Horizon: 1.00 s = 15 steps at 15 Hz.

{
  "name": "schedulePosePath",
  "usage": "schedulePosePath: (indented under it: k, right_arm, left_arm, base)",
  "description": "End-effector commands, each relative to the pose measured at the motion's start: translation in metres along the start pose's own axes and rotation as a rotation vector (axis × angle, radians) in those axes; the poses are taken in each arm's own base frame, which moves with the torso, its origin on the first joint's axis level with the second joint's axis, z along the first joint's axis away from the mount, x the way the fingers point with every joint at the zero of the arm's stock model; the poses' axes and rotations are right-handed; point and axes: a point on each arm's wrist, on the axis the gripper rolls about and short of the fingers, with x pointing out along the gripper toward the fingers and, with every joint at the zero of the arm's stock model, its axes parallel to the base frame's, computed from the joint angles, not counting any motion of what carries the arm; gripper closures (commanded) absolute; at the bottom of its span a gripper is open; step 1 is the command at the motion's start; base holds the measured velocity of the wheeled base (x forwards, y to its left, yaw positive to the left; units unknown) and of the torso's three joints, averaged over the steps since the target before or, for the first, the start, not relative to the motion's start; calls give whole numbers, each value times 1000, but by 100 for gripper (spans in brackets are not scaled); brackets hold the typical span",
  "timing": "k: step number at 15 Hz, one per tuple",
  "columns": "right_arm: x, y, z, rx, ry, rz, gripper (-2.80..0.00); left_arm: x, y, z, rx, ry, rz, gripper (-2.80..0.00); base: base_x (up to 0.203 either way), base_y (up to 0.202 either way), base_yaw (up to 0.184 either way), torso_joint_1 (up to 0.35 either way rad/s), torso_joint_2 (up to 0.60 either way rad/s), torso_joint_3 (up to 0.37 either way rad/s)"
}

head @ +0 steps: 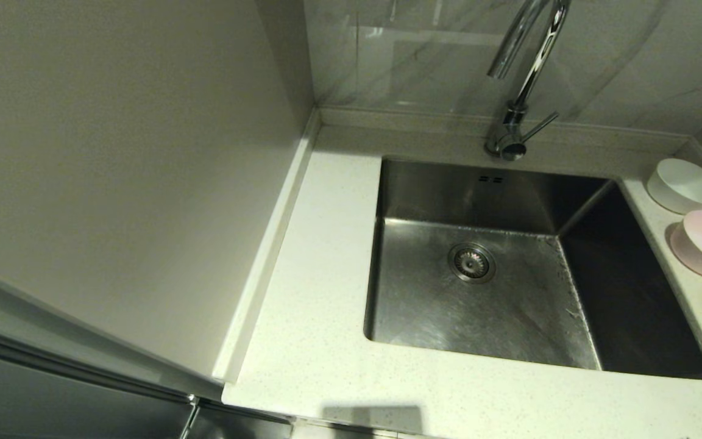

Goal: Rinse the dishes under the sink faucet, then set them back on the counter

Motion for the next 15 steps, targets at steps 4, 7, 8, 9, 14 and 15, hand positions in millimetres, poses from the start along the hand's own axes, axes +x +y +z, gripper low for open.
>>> schedulePosePath:
  k: [4,7,8,9,14,15]
  right_arm:
    - [-10,1,-15,-28,2,46,0]
    - [-16,1,-20,-27,-36,63,0]
    - [-19,2,-22,-23,-64,80,0]
    - [-21,2,-23,-21,-83,86,0]
    - [-23,2,-25,-29,-111,84,0]
    - [-23,2,-25,-28,-111,85,0]
  left_arm:
    - [0,0,0,-1,-2,0,0]
    - [0,0,0,-1,-2,0,0]
    - [0,0,0,-1,-2,0,0]
    - [0,0,0,-1,-2,0,0]
    - [0,0,0,-1,-2,0,0]
    - [0,0,0,-1,-2,0,0]
  base:
    - [0,0,0,0,0,0]
    - [0,0,0,0,0,0]
    - [0,0,0,0,0,0]
    - [0,0,0,0,0,0]
    - [0,0,0,0,0,0]
    - [0,0,0,0,0,0]
